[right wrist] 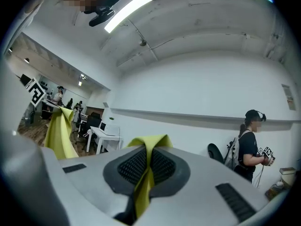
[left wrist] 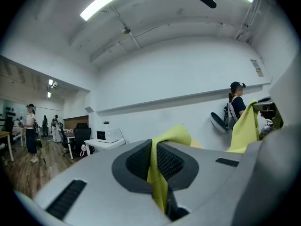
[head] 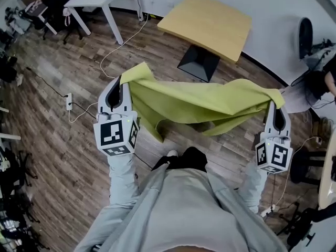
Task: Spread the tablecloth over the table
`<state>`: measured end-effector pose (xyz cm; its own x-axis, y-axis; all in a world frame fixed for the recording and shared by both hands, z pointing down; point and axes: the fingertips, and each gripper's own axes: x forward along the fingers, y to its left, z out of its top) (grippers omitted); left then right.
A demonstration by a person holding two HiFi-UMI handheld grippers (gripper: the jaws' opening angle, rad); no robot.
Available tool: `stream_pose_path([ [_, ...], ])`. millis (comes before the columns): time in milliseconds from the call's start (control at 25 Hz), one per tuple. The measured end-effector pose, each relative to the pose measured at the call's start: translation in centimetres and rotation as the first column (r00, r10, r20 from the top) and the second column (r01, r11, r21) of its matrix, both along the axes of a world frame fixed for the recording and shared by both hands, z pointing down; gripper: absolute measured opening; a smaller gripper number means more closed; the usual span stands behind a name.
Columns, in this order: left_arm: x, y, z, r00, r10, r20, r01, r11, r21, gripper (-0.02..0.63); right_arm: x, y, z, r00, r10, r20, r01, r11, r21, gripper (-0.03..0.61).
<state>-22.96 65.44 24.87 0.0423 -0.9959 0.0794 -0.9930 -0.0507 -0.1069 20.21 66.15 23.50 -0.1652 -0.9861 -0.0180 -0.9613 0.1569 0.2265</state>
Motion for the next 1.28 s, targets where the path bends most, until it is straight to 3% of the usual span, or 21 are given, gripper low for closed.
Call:
stream_pose_path([
  [240, -1.5, -1.5, 0.8, 1.0, -0.001, -0.007, 0.001, 1.0, -0.002, 0.026, -0.5, -1.6, 0.3, 1.0, 0.025, 0.0, -0.025, 1.0, 0.007, 0.023],
  [480, -2.9, -6.3, 1.4, 1.0, -0.017, -0.006, 0.017, 1.0, -0.007, 0.026, -1.1, -6.8, 1.0, 0.999, 0.044, -0.001, -0.044, 0.999, 0.003, 0.023],
  [760, -3.9, -15.9, 1.5, 1.0, -0.017, -0.01, 0.017, 1.0, -0.023, 0.026, -1.8, -15.9, 1.3, 0.999, 0.049, 0.003, -0.049, 0.999, -0.013, 0.023],
  [1280, -1.5, -32.9, 0.8, 1.0, 0.017, -0.025, -0.018, 0.999, -0.028, 0.026, -0.5, -30.8, 0.6, 0.998, 0.063, -0.014, -0.063, 0.997, -0.033, 0.023],
])
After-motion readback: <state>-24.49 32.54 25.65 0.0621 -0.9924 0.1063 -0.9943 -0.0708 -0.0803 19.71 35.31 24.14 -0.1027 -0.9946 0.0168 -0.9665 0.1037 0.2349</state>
